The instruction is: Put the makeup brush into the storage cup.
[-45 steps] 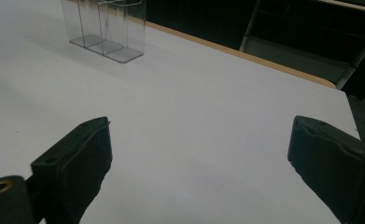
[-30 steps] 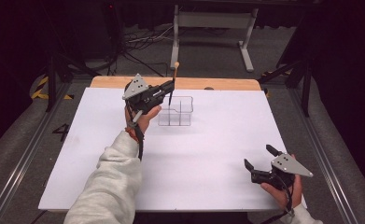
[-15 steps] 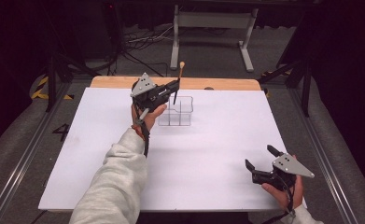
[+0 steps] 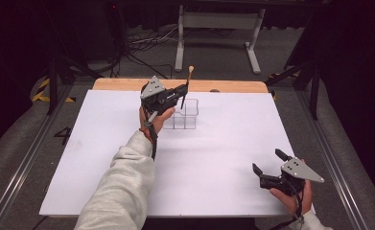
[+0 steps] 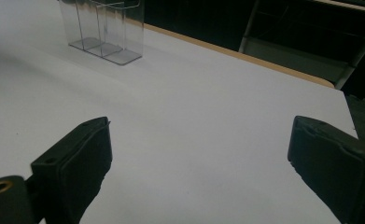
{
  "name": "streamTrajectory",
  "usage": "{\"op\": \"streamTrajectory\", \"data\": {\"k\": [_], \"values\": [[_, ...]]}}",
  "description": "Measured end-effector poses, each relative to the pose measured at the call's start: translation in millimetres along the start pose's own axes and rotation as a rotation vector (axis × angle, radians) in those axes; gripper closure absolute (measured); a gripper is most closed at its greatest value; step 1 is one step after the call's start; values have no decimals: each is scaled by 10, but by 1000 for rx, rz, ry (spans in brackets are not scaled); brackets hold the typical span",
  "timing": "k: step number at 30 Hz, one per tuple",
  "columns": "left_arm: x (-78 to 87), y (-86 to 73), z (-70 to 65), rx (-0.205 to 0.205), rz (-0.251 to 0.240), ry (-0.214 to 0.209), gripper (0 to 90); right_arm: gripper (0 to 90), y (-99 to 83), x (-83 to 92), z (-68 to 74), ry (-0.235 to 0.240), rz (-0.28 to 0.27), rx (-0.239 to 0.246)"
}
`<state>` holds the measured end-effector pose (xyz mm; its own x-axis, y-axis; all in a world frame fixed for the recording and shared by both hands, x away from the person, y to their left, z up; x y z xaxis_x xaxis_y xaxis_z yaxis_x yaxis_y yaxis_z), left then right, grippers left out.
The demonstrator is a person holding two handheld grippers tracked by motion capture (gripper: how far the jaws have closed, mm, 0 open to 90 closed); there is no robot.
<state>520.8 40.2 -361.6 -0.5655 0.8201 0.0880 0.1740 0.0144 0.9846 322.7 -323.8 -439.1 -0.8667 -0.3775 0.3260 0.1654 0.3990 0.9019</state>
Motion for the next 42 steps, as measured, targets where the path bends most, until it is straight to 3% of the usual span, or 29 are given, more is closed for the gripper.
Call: {"op": "streamTrajectory", "data": {"k": [42], "values": [[-45,-307,82,17,74,10,828,72,-1,-8,13,7,10,13]]}}
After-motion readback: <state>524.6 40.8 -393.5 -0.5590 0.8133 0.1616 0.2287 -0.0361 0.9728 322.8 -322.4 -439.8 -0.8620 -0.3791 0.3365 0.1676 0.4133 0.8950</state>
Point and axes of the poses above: each handheld gripper's, and its own axes: x roughly backward along the jaws, y roughly out of its top, z roughly to its left, the point moved 3 cm from there along -x, roughly forward along the jaws, and after that the axes turned 7 degrees about x, right-handed, at the moved point
